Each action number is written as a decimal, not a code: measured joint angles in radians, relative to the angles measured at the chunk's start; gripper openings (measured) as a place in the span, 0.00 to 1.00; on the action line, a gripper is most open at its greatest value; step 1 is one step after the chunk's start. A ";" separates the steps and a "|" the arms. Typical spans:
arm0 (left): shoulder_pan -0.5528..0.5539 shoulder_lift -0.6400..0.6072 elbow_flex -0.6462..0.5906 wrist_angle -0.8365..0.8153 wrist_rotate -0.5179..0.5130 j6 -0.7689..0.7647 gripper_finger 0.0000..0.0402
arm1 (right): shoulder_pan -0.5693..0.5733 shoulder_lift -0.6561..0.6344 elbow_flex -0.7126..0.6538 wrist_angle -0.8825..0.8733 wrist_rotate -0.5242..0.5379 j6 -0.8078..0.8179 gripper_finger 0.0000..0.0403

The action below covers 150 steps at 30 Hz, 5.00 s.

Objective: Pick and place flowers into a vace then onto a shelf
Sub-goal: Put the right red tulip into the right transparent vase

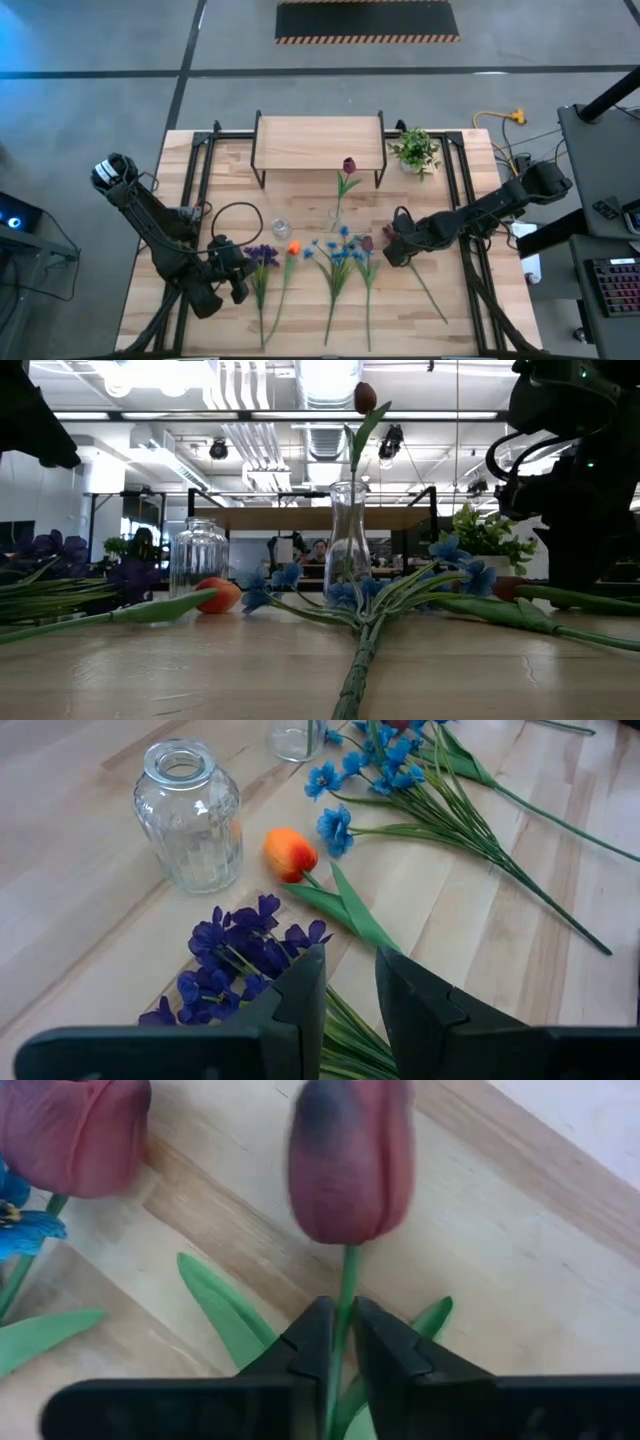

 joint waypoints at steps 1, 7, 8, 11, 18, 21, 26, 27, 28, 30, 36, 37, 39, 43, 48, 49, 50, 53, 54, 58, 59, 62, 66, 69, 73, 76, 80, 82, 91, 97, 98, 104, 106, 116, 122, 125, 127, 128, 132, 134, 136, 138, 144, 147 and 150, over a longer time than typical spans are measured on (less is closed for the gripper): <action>0.000 0.000 0.000 0.000 0.000 0.000 0.18 | 0.000 -0.004 0.000 -0.002 0.001 -0.004 0.05; 0.000 0.000 0.000 0.000 0.000 -0.001 0.18 | 0.000 -0.046 0.004 0.013 0.026 0.000 0.02; 0.000 0.000 0.000 0.000 0.000 -0.001 0.18 | 0.000 -0.056 0.009 0.013 0.030 -0.004 0.02; 0.000 0.000 0.000 -0.001 0.000 0.000 0.18 | 0.000 -0.097 0.032 0.014 0.060 -0.021 0.02; 0.000 0.000 -0.002 -0.003 0.000 0.001 0.18 | 0.000 -0.188 0.134 0.020 0.175 -0.148 0.02; 0.000 0.000 -0.002 -0.003 0.000 0.001 0.18 | 0.001 -0.209 0.201 0.025 0.203 -0.245 0.02; 0.000 0.000 -0.002 -0.003 0.000 0.001 0.18 | 0.002 -0.219 0.324 0.076 0.236 -0.450 0.02; 0.000 0.000 -0.002 -0.003 0.000 0.001 0.18 | 0.002 -0.219 0.348 0.097 0.238 -0.497 0.02; 0.000 0.000 -0.002 -0.003 0.000 0.001 0.18 | 0.002 -0.216 0.372 0.120 0.241 -0.544 0.02; 0.000 0.000 -0.002 -0.003 0.000 0.001 0.18 | 0.003 -0.210 0.423 0.163 0.243 -0.634 0.02; 0.000 0.000 -0.002 -0.001 -0.002 0.000 0.18 | 0.002 -0.168 0.567 0.240 0.279 -0.865 0.02; 0.000 0.000 -0.002 -0.003 -0.005 0.000 0.18 | 0.002 -0.157 0.590 0.249 0.293 -0.904 0.02; 0.000 0.000 -0.002 -0.001 -0.012 0.000 0.18 | 0.001 -0.136 0.632 0.264 0.327 -0.987 0.02; 0.000 0.000 -0.002 -0.002 -0.033 0.000 0.18 | -0.010 -0.077 0.683 0.353 0.416 -1.140 0.02; 0.000 0.000 -0.002 -0.001 -0.038 0.000 0.18 | -0.043 0.009 0.725 0.518 0.419 -1.250 0.02; 0.000 0.000 -0.002 0.000 -0.039 -0.001 0.18 | -0.049 0.024 0.736 0.536 0.418 -1.262 0.02; 0.000 0.000 -0.002 0.000 -0.040 -0.002 0.18 | -0.053 0.036 0.748 0.547 0.419 -1.269 0.02; 0.000 0.000 -0.002 0.000 -0.041 -0.006 0.18 | -0.070 0.069 0.791 0.555 0.416 -1.292 0.02; 0.000 0.000 -0.002 0.000 -0.041 -0.006 0.18 | -0.076 0.078 0.802 0.554 0.416 -1.304 0.02; 0.000 0.000 -0.002 0.001 -0.047 -0.006 0.18 | -0.099 0.101 0.824 0.588 0.415 -1.331 0.02; 0.000 0.000 -0.002 0.001 -0.049 -0.006 0.18 | -0.105 0.107 0.824 0.604 0.414 -1.333 0.02; 0.000 0.000 -0.002 0.001 -0.051 -0.006 0.18 | -0.121 0.111 0.813 0.636 0.411 -1.336 0.02; 0.000 0.000 -0.002 0.000 -0.052 -0.006 0.18 | -0.135 0.118 0.805 0.654 0.411 -1.343 0.02; 0.000 0.000 -0.003 0.000 -0.052 -0.003 0.18 | -0.146 0.124 0.799 0.658 0.410 -1.346 0.02; 0.000 0.000 -0.005 0.000 -0.053 -0.002 0.18 | -0.154 0.136 0.784 0.659 0.409 -1.347 0.02; 0.000 0.000 -0.007 0.000 -0.055 -0.002 0.18 | -0.156 0.144 0.767 0.682 0.408 -1.343 0.02; 0.000 0.000 -0.007 0.000 -0.055 -0.002 0.18 | -0.157 0.142 0.738 0.732 0.408 -1.338 0.02; 0.000 0.000 -0.007 0.000 -0.055 -0.002 0.18 | -0.158 0.137 0.737 0.735 0.408 -1.339 0.02; 0.000 0.000 -0.009 0.000 -0.056 -0.002 0.18 | -0.158 0.131 0.737 0.724 0.408 -1.338 0.02; 0.000 0.000 -0.011 0.000 -0.056 -0.001 0.18 | -0.157 0.131 0.732 0.723 0.408 -1.335 0.02; 0.000 0.000 -0.011 0.000 -0.056 -0.001 0.18 | -0.157 0.131 0.730 0.723 0.408 -1.335 0.02; 0.000 0.000 -0.012 0.000 -0.056 -0.002 0.18 | -0.157 0.131 0.699 0.731 0.409 -1.285 0.02; 0.000 0.000 -0.013 0.000 -0.056 -0.003 0.18 | -0.155 0.131 0.679 0.757 0.412 -1.271 0.02; 0.000 0.000 -0.014 0.000 -0.056 -0.002 0.18 | -0.142 0.126 0.576 0.909 0.420 -1.260 0.02; 0.000 0.000 -0.014 0.000 -0.055 -0.002 0.18 | -0.131 0.105 0.517 0.996 0.435 -1.265 0.02; 0.000 0.000 -0.014 0.000 -0.055 -0.002 0.18 | -0.119 0.096 0.509 0.990 0.474 -1.287 0.02; 0.000 0.000 -0.014 0.000 -0.055 -0.002 0.18 | -0.109 0.090 0.509 0.990 0.496 -1.315 0.02; 0.000 0.000 -0.015 0.000 -0.055 -0.002 0.18 | -0.104 0.088 0.509 0.988 0.510 -1.324 0.02; 0.000 0.000 -0.016 0.000 -0.055 -0.002 0.18 | -0.095 0.087 0.520 0.957 0.550 -1.346 0.02; 0.000 0.000 -0.016 -0.001 -0.055 -0.002 0.18 | -0.095 0.087 0.520 0.957 0.552 -1.341 0.02; 0.000 0.000 -0.016 0.000 -0.055 -0.002 0.18 | -0.095 0.087 0.516 0.958 0.553 -1.331 0.02; 0.000 0.000 -0.016 0.000 -0.055 -0.003 0.18 | -0.093 0.087 0.512 0.955 0.552 -1.318 0.02; 0.000 0.000 -0.016 0.000 -0.055 -0.004 0.18 | -0.087 0.087 0.509 0.956 0.575 -1.316 0.03; 0.000 0.000 -0.016 0.000 -0.055 -0.004 0.18 | -0.084 0.085 0.509 0.956 0.576 -1.316 0.07; 0.000 0.000 -0.016 0.000 -0.055 -0.004 0.18 | -0.082 0.083 0.509 0.956 0.576 -1.316 0.12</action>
